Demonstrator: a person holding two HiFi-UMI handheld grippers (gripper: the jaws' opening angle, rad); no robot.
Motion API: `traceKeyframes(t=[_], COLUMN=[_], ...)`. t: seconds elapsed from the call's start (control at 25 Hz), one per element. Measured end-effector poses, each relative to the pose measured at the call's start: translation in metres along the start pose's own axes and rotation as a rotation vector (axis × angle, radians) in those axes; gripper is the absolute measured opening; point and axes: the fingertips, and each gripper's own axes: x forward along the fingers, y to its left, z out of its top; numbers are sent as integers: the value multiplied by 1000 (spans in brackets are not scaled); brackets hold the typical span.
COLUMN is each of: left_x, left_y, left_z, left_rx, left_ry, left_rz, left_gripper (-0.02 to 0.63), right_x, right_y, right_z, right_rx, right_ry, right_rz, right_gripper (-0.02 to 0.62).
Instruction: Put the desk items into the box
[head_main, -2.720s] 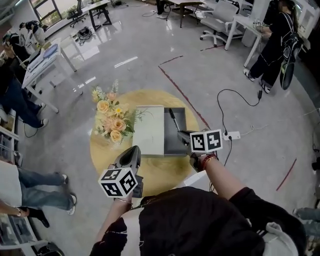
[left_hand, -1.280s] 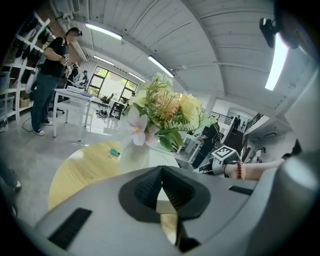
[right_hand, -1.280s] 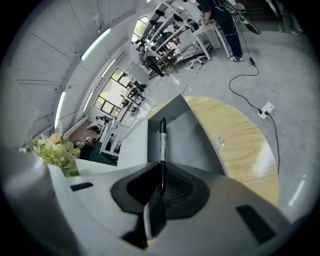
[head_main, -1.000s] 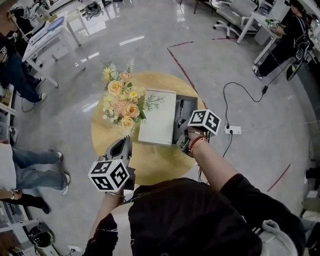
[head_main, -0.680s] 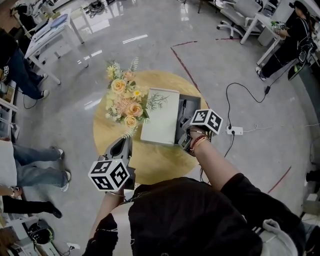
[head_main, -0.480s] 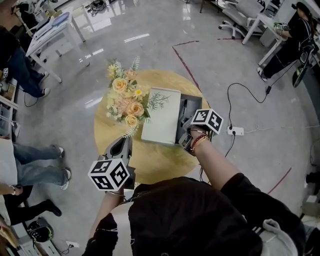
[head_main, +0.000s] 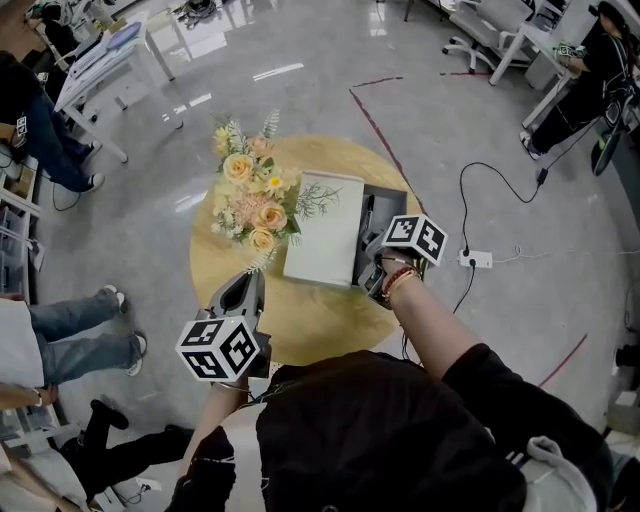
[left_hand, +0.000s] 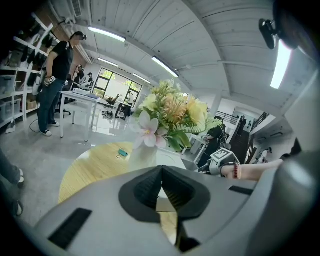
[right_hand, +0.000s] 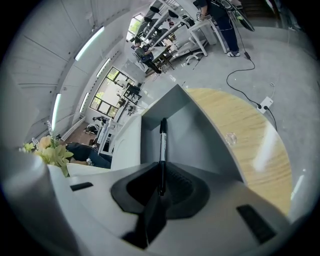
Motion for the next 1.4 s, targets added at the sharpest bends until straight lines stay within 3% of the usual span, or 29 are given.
traceKeyframes(t=[0.68,1.4], left_x=[-5,-9], left_y=[-2,-20], left_z=[0,-1], left_rx=[2,26], left_ry=[-3,-9], left_rz=[6,-3], left_gripper=[11,11], right_x=[-2,-13], right_y=[-1,8], right_z=[1,1], right_rx=[10,14], right_ry=[-16,-18], right_rz=[-8,63], right_gripper=[55,71])
